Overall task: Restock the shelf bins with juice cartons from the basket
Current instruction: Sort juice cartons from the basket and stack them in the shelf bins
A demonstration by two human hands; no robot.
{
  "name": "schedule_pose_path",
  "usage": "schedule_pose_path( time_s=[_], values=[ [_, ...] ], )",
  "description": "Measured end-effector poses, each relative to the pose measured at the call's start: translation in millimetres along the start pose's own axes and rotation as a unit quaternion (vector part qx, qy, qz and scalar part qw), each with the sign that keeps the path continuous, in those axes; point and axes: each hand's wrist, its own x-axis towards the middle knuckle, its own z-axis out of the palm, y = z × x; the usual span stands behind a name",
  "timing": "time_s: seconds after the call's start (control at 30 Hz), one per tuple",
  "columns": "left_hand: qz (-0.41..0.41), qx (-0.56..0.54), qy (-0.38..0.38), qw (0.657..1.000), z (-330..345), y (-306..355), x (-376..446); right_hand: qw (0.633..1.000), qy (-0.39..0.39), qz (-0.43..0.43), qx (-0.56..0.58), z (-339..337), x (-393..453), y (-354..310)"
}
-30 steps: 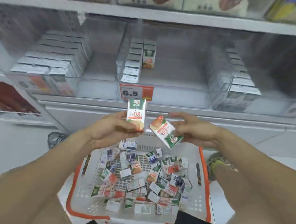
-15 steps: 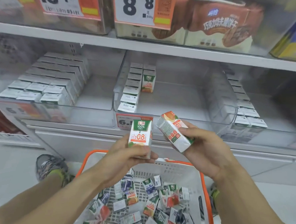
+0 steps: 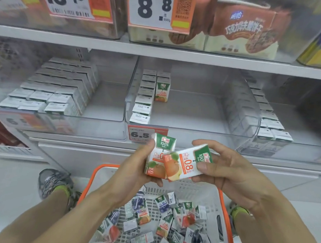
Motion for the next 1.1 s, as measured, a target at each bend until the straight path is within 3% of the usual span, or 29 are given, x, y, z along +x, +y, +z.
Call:
schedule_pose_path(
  time_s=[0.23, 0.43, 0.57, 0.73, 0.93, 1.1],
  values=[
    [-0.032, 0.054, -0.029, 0.998, 8, -11, -2, 0.99, 0.033, 0.013, -0.136, 2, 3, 4],
    [-0.075, 0.121, -0.021, 0.99, 13, -29, -6, 0.975, 0.109, -0.048, -0.189, 4, 7, 17],
    [-0.09, 0.105, -0.02, 0.99, 19, -39, -7, 0.974, 0.128, -0.037, -0.184, 8, 6, 24],
    [-0.098, 0.079, 0.007, 0.992, 24, -45, -4, 0.939, 0.133, -0.03, -0.316, 6, 5, 22],
    [-0.082, 0.155, -0.069, 0.982, 16, -27, -9, 0.976, -0.001, 0.062, -0.208, -4, -5, 4],
    [-0.086, 0.246, -0.19, 0.947, 0, -1, -17, 0.955, -0.184, 0.099, -0.21, -5, -9, 1]
  ],
)
